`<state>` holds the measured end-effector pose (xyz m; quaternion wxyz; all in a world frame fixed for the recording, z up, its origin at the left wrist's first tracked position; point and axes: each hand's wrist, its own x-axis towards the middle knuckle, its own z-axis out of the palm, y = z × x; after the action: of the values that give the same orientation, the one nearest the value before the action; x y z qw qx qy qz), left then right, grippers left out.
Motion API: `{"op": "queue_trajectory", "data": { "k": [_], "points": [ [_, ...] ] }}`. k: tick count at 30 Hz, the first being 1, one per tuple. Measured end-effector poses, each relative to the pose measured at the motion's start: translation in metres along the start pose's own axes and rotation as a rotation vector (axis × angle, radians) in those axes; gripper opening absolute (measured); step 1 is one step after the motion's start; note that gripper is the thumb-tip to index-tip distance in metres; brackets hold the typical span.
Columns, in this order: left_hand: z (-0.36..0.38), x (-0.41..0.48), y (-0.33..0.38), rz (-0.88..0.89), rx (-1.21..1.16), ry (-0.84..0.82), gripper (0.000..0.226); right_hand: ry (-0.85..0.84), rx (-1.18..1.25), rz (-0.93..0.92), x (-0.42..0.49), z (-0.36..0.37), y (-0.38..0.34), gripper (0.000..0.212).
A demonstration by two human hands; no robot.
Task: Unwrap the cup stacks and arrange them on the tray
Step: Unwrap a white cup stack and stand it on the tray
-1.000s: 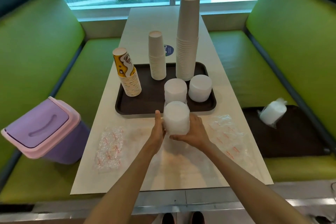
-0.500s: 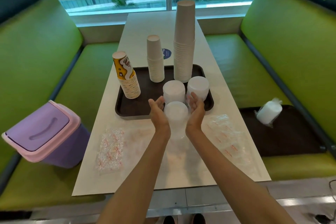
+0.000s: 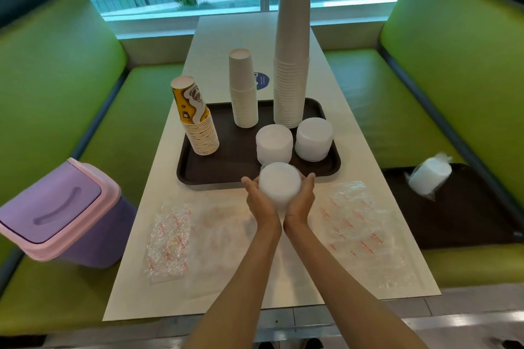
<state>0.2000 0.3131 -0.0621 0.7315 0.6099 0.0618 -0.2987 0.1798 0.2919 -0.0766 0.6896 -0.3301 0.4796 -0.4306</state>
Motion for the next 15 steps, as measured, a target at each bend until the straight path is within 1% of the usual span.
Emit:
{"op": "queue_trajectory", "data": {
  "k": [5, 9, 11, 13, 15],
  "points": [
    [-0.005, 0.005, -0.018, -0.017, 0.007, 0.01, 0.042, 0.017, 0.003, 0.039, 0.003, -0.01, 0.018, 0.042],
    [-0.009, 0.003, -0.024, 0.0, 0.017, 0.023, 0.036, 0.002, -0.039, 0.053, 0.005, -0.015, 0.03, 0.034],
    [-0.011, 0.003, -0.026, 0.022, 0.045, 0.028, 0.035, 0.004, -0.062, 0.05, 0.006, -0.016, 0.034, 0.039],
    [-0.013, 0.005, -0.027, 0.052, 0.109, 0.034, 0.037, 0.01, -0.136, 0.03, 0.009, -0.02, 0.036, 0.047],
    [-0.018, 0.008, -0.027, 0.074, 0.181, 0.052, 0.043, -0.002, -0.198, -0.013, 0.012, -0.025, 0.032, 0.049]
  ]
}}
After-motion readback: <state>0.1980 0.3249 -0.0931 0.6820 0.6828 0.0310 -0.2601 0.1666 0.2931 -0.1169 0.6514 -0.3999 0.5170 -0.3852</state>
